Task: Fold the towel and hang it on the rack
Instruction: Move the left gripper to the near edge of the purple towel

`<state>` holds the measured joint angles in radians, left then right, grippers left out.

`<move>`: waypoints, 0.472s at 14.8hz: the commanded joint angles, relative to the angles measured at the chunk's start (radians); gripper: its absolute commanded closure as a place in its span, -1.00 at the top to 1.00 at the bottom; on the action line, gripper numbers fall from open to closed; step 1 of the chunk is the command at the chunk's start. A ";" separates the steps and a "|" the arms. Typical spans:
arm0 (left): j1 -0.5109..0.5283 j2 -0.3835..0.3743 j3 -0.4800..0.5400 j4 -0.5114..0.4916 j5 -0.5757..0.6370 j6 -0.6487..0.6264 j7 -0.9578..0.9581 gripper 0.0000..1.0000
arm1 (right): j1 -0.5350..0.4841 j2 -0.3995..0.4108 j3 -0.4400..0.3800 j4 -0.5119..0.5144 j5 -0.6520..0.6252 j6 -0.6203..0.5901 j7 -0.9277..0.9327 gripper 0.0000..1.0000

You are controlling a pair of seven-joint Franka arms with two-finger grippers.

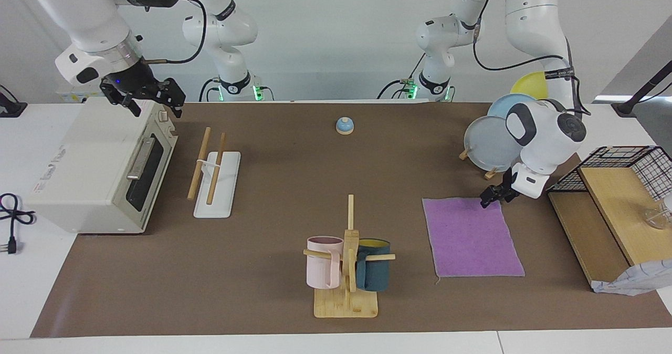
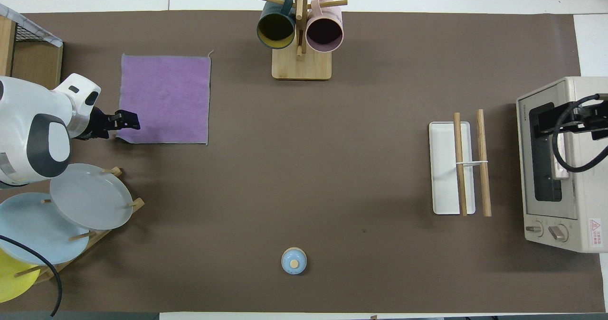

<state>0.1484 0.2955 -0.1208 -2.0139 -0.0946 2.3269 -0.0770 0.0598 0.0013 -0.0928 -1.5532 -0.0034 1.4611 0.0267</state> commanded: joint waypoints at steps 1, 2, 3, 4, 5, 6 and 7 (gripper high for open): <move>0.003 0.033 -0.002 0.021 -0.011 0.006 0.010 0.72 | -0.003 -0.015 0.012 -0.016 -0.001 0.005 -0.016 1.00; 0.002 0.031 -0.002 0.021 -0.011 -0.001 0.010 0.64 | -0.003 -0.014 0.012 -0.016 -0.001 0.005 -0.016 1.00; 0.000 0.031 0.000 0.021 -0.011 -0.008 0.010 0.60 | -0.003 -0.014 0.012 -0.016 -0.001 0.005 -0.016 1.00; 0.000 0.031 0.000 0.023 -0.010 -0.027 0.010 0.54 | -0.003 -0.015 0.012 -0.016 -0.001 0.002 -0.014 1.00; 0.002 0.031 0.000 0.030 -0.007 -0.049 0.011 0.50 | -0.003 -0.015 0.012 -0.016 0.000 -0.001 -0.014 1.00; 0.002 0.031 0.000 0.046 -0.005 -0.070 0.013 0.43 | -0.003 -0.017 0.012 -0.018 0.000 -0.001 -0.014 1.00; 0.003 0.031 0.000 0.050 -0.005 -0.083 0.013 0.33 | -0.003 -0.017 0.012 -0.018 0.000 -0.001 -0.014 1.00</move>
<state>0.1484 0.3166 -0.1218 -2.0024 -0.0950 2.2970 -0.0770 0.0599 0.0013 -0.0868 -1.5532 -0.0033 1.4595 0.0267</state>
